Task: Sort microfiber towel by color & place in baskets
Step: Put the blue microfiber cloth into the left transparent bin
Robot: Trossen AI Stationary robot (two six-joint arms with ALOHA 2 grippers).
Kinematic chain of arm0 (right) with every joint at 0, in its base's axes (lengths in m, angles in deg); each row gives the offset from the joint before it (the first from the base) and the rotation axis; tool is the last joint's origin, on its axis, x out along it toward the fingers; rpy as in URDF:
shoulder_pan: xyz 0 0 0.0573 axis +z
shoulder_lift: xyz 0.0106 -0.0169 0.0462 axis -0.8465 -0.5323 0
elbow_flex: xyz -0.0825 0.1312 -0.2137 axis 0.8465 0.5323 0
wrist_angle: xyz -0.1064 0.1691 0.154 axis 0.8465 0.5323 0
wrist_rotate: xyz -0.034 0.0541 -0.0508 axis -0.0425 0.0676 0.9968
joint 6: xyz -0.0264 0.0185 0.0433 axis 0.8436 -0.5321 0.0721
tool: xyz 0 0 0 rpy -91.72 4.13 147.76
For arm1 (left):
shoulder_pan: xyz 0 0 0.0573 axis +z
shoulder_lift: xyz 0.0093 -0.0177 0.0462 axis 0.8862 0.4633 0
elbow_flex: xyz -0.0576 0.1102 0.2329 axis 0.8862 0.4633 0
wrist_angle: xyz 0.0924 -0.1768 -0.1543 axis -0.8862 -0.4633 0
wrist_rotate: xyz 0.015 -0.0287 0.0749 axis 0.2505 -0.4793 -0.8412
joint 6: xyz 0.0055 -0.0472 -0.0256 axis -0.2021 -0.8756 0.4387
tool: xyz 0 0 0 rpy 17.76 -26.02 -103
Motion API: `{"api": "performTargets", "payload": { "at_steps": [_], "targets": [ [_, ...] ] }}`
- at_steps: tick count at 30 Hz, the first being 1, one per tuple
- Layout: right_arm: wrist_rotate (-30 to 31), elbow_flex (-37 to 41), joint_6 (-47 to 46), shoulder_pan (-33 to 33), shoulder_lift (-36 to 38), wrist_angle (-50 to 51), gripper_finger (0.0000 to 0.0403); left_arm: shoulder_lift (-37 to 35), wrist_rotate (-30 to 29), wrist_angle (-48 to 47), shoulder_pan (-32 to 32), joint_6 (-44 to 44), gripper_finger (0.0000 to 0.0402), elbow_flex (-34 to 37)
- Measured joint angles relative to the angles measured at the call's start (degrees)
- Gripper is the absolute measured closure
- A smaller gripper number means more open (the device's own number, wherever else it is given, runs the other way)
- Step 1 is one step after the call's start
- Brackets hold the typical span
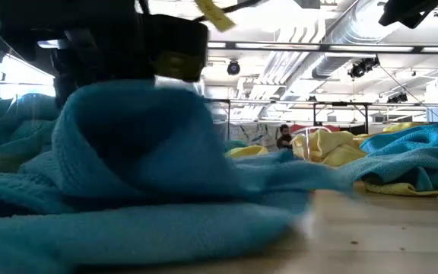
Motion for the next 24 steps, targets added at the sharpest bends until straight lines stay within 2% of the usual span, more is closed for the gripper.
{"api": "performTargets", "payload": {
  "at_steps": [7,12,18,24],
  "targets": [
    [0.92,0.0,-0.67,0.0,-0.02,0.18,0.0403,-12.16,-7.67,-4.57,0.06,1.44,0.04,-0.11],
    [1.97,0.0,-1.07,0.0,-0.02,0.25,0.0403,-23.2,-15.43,-6.14,0.05,1.7,0.0401,-0.15],
    [3.41,0.01,-3.78,0.0,-0.02,0.25,0.0403,-34.66,-21.24,-7.03,0.07,8.98,0.0401,-0.15],
    [7.4,0.02,-5.77,0.0,-0.04,0.21,0.0403,-44.42,-27.56,-16.28,0.07,9.38,0.0401,-0.15]
  ]
}}
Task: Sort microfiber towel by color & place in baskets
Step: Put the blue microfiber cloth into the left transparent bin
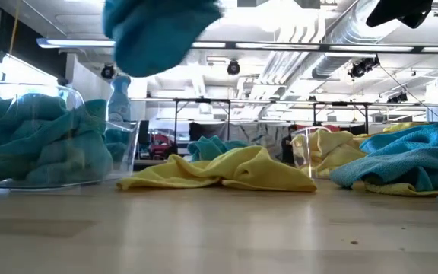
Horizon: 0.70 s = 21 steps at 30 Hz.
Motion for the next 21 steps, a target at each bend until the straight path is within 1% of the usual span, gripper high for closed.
{"api": "performTargets", "payload": {
  "at_steps": [4,6,9,11,15,16,18,21],
  "targets": [
    [3.18,0.0,-1.59,-0.11,0.0,-0.11,0.0403,-4.66,-2.26,-9.52,0.02,-7.51,0.0401,0.0],
    [5.02,0.0,-3.89,-0.43,0.0,-0.17,0.0403,-6.24,-2.44,-14.49,0.02,-10.66,0.0401,-0.04],
    [6.09,0.0,-5.81,-1.28,-0.01,-0.24,0.0403,-7.45,-2.4,-22.81,0.02,-15.22,0.0401,-0.03],
    [6.11,0.0,-6.86,-2.0,-0.03,-0.24,0.0403,-7.81,-1.69,-28.76,0.02,-19.16,0.0401,-0.04],
    [6.95,0.0,-9.1,-3.58,-1.04,-0.4,0.0403,-7.66,1.96,-39.73,0.02,-26.19,0.0401,0.0],
    [7.33,0.0,-9.2,-3.97,-1.55,-0.51,0.0403,-7.63,2.45,-39.6,0.02,-26.86,0.0401,0.24],
    [7.57,0.0,-9.03,-4.84,-2.95,-1.17,0.0403,-8.3,2.76,-37.7,0.04,-25.31,0.0401,1.91],
    [7.53,0.0,-8.94,-6.07,-5.66,-2.47,0.0403,-8.82,4.54,-38.66,1.02,-24.48,0.0401,4.44]
  ]
}}
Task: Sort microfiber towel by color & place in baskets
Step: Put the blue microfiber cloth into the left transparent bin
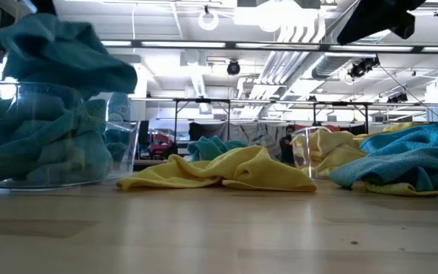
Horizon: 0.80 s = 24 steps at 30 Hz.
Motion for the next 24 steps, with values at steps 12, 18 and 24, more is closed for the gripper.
{"api": "performTargets", "payload": {
  "at_steps": [12,18,24],
  "targets": [
    [-0.05,0.02,0.15,-2.82,-5.9,-6.51,0.0403,-1.75,11.95,18.37,7.66,10.88,0.0401,16.83],
    [-0.04,0.02,0.15,-4.11,-5.93,-9.11,0.0403,0.48,12.82,28.62,13.04,19.28,0.0401,20.9],
    [-0.05,0.02,-0.02,-4.62,-5.95,-11.52,0.0403,1.18,14.56,33.75,16.67,24.59,0.0401,26.55]
  ]
}}
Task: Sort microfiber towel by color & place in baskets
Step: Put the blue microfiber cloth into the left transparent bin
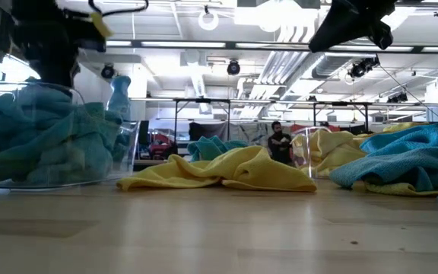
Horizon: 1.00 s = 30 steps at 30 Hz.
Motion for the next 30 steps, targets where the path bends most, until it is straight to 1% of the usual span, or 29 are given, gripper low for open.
{"api": "performTargets", "payload": {
  "at_steps": [6,9,12,16,25,30],
  "targets": [
    [-0.01,0.0,0.12,0.0,0.02,-1.7,0.0403,0.03,0.91,7.69,1.35,1.05,0.0401,6.61],
    [-0.02,0.0,-0.08,0.0,0.01,-1.75,0.0403,0.01,0.85,11.31,1.51,1.95,0.0401,8.26],
    [0.0,0.0,-0.23,0.0,0.02,-1.76,0.0403,0.01,0.73,12.66,1.51,3.33,0.0394,8.68],
    [-0.01,0.0,-0.27,0.0,0.02,-1.79,0.0403,0.01,-0.2,12.74,1.51,3.54,0.0369,8.7],
    [0.0,0.0,-0.27,0.0,0.02,-2.17,0.0403,0.03,-0.93,12.72,1.51,5.87,0.0297,8.71],
    [-0.02,0.0,-0.5,0.0,0.02,-2.23,0.0403,-0.04,-1.27,12.68,1.48,8.13,0.0279,8.71]
  ]
}}
